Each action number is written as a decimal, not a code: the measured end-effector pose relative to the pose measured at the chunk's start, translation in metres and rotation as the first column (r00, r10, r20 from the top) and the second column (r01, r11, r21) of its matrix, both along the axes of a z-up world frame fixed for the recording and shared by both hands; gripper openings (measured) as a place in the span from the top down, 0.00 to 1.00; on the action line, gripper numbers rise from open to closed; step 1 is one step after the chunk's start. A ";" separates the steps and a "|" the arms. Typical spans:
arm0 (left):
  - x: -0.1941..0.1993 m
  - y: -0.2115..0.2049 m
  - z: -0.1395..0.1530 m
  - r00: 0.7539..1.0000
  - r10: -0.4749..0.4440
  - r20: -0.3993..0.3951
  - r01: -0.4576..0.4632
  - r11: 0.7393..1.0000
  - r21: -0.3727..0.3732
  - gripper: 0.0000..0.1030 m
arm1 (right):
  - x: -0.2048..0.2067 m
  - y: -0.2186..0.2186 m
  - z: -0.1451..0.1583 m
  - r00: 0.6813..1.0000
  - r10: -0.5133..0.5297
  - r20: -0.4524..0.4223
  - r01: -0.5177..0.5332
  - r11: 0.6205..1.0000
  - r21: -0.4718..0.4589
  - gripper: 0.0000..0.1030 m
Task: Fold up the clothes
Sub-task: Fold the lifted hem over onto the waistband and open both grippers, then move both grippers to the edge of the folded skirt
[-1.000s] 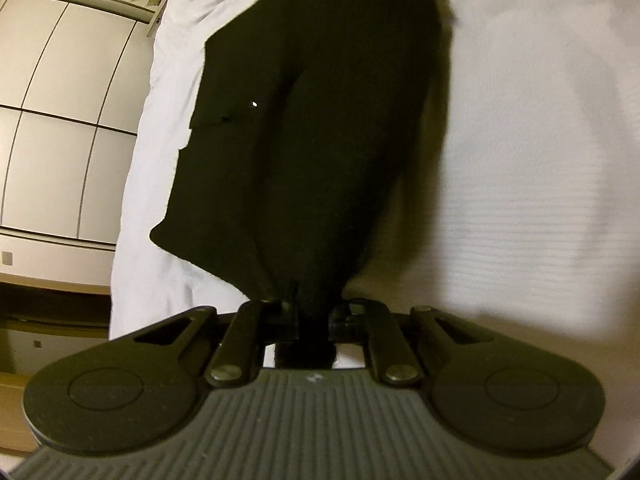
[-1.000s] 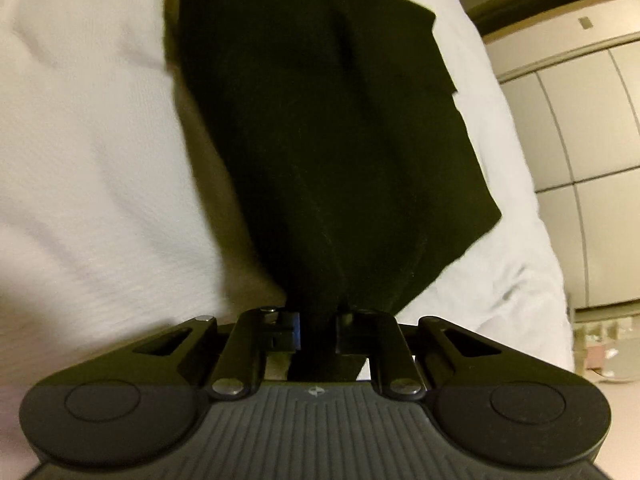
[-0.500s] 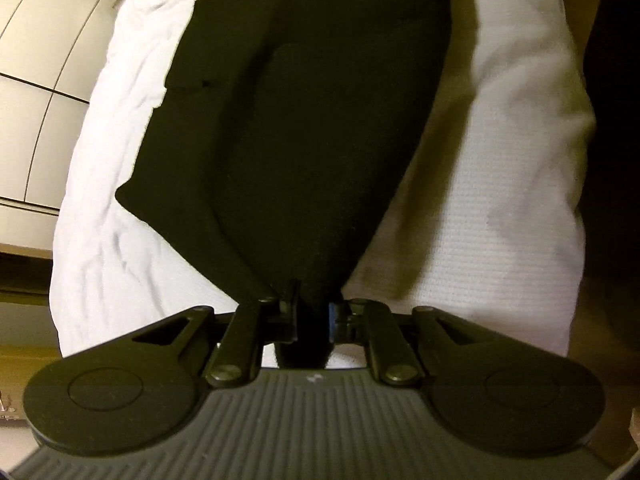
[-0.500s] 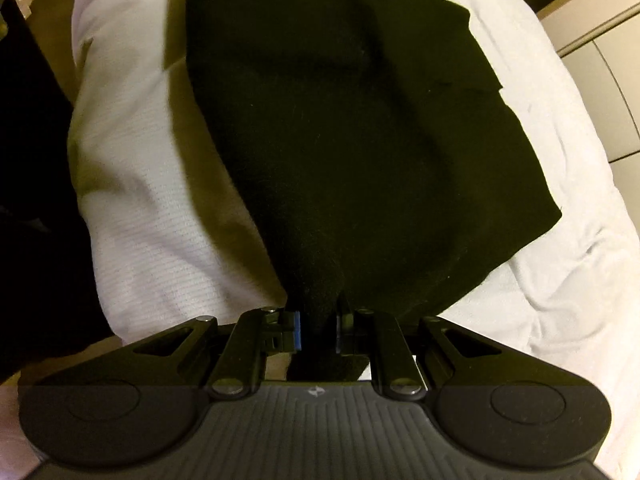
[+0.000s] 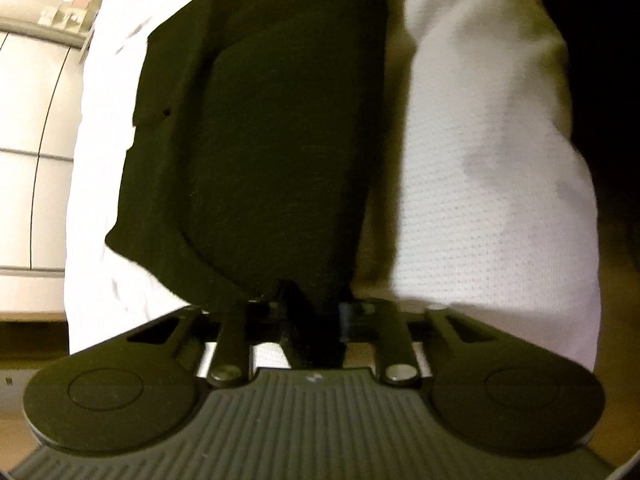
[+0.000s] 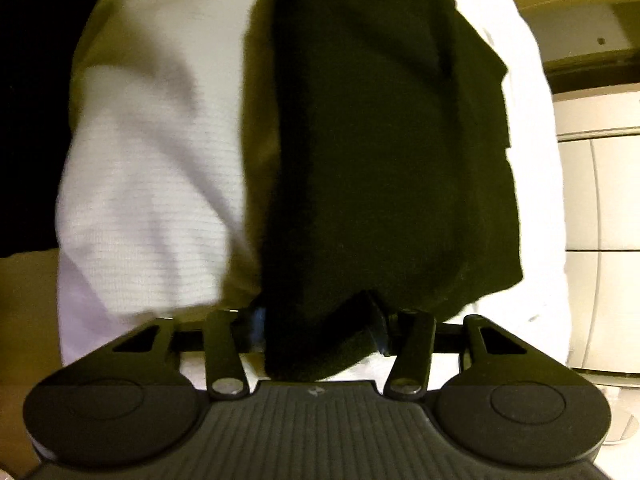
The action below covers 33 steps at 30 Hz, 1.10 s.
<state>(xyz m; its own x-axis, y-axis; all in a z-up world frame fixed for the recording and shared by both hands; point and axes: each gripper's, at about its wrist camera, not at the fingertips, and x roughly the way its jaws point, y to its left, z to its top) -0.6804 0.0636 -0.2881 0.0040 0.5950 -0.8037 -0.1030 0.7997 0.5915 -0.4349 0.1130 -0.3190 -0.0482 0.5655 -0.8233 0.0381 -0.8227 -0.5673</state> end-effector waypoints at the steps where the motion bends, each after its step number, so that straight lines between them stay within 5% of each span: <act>1: -0.002 0.005 0.005 1.000 0.011 0.014 -0.011 1.000 -0.013 0.89 | -0.001 0.004 0.006 0.999 -0.032 -0.027 0.032 0.999 -0.027 0.77; 5: -0.007 0.033 0.041 0.987 0.118 0.107 -0.109 0.990 -0.089 0.90 | 0.003 0.030 0.039 0.978 -0.159 -0.138 0.140 0.980 -0.141 0.83; 11: -0.017 0.088 0.113 0.920 0.288 0.267 -0.250 0.954 -0.166 0.90 | 0.010 0.068 0.103 0.919 -0.289 -0.268 0.210 0.935 -0.287 0.85; 15: -0.032 0.144 0.152 0.844 0.385 0.374 -0.322 0.921 -0.221 0.90 | 0.016 0.126 0.150 0.836 -0.414 -0.360 0.283 0.888 -0.363 0.87; 20: -0.054 0.246 0.184 0.733 0.459 0.502 -0.415 0.887 -0.204 0.90 | 0.023 0.221 0.190 0.742 -0.480 -0.469 0.348 0.873 -0.342 0.87; 23: -0.062 0.317 0.183 0.632 0.539 0.557 -0.513 0.830 -0.221 0.81 | 0.022 0.285 0.193 0.677 -0.515 -0.526 0.413 0.857 -0.308 0.86; 25: -0.070 0.354 0.176 0.525 0.628 0.574 -0.614 0.747 -0.256 0.75 | 0.022 0.329 0.186 0.587 -0.590 -0.554 0.508 0.801 -0.316 0.78; 26: -0.076 0.369 0.172 0.458 0.671 0.583 -0.658 0.697 -0.285 0.76 | 0.022 0.352 0.183 0.538 -0.623 -0.567 0.552 0.769 -0.322 0.61; 27: -0.084 0.378 0.169 0.390 0.704 0.593 -0.680 0.655 -0.329 0.76 | 0.023 0.372 0.180 0.485 -0.657 -0.577 0.596 0.731 -0.331 0.56; 30: -0.106 0.387 0.152 0.230 0.784 0.577 -0.706 0.542 -0.455 0.70 | 0.039 0.399 0.169 0.315 -0.753 -0.578 0.658 0.612 -0.439 0.51; 33: -0.119 0.389 0.131 0.140 0.836 0.530 -0.710 0.458 -0.535 0.70 | 0.057 0.398 0.149 0.197 -0.834 -0.516 0.653 0.504 -0.566 0.51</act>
<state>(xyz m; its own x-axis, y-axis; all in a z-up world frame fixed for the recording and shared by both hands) -0.7998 0.4527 -0.1570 0.1331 0.5181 -0.8449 -0.9904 0.1023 -0.0933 -0.3779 0.5113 -0.1704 -0.2427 0.5105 -0.8249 -0.9445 -0.3185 0.0808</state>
